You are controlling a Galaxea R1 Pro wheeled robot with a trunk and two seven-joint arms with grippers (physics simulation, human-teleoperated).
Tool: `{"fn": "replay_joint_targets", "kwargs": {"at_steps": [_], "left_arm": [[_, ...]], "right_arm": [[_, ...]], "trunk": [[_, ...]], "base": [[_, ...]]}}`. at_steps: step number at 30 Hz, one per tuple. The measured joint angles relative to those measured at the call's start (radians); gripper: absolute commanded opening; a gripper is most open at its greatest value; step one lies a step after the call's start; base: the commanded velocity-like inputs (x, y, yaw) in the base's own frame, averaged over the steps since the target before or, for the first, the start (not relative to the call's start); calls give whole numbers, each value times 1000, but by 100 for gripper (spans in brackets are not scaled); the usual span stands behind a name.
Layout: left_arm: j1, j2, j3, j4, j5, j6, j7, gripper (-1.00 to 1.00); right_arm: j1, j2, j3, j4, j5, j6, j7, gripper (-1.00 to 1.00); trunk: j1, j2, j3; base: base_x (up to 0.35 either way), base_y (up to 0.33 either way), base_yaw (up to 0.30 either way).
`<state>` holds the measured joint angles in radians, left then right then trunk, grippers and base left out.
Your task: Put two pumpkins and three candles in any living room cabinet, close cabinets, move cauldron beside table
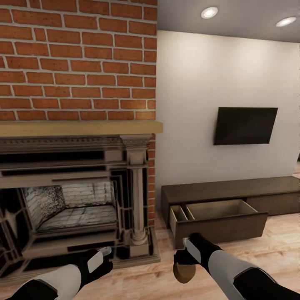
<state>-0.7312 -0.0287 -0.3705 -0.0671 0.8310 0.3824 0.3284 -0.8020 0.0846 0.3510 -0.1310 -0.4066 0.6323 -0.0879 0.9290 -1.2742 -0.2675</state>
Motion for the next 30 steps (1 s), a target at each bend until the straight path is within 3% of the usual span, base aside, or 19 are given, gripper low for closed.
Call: {"fn": "replay_joint_targets", "kwargs": {"at_steps": [17,30], "left_arm": [[0,-5,-1,1,-6,1,0,100],[0,-16,-1,2,-8,1,1,100]], "right_arm": [[0,0,-1,0,0,0,0,-100],[0,0,-1,0,0,0,0,-100]], "trunk": [[0,0,0],[0,0,0]], "base": [[13,-332,0],[283,-147,0]]}}
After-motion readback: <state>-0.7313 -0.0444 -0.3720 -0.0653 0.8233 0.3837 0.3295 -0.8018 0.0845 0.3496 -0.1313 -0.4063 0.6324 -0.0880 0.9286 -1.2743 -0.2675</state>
